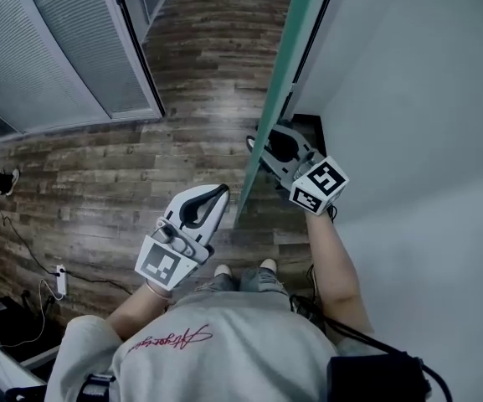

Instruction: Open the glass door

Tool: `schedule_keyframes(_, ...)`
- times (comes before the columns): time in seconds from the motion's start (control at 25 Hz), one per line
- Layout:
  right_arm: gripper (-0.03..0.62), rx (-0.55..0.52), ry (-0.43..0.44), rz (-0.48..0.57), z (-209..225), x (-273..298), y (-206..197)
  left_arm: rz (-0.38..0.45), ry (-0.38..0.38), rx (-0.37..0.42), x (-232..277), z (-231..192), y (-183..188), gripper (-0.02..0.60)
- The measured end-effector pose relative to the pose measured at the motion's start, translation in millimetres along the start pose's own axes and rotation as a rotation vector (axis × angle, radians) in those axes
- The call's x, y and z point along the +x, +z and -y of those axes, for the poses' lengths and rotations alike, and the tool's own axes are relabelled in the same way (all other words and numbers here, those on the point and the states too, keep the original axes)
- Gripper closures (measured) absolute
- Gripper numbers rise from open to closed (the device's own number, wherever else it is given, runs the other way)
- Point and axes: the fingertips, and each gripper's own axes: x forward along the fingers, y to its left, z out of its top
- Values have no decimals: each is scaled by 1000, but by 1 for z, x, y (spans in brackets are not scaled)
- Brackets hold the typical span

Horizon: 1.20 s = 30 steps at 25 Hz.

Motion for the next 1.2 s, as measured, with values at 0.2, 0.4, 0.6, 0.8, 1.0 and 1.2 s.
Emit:
schedule_keyframes(0.2, 470, 12, 36, 18, 4, -26, -3, 52, -43, 15, 22, 22, 5, 569)
schedule_keyframes(0.4, 468, 17, 70, 24, 7, -48, 1, 40, -49, 12, 43, 43, 2, 568)
schedule_keyframes(0.6, 468, 10, 99, 32, 0, -68, 6, 52, 3, -9, 49, 57, 8, 569)
schedule_keyframes(0.8, 468, 13, 143, 26, 3, -88, 7, 54, 6, -9, 67, 72, 6, 569)
schedule_keyframes(1.0, 470, 17, 179, 27, 8, -110, 6, 50, -9, 10, 91, 90, 3, 569)
schedule_keyframes(1.2, 468, 19, 200, 36, 14, -131, 2, 66, -5, 15, 106, 101, 1, 569)
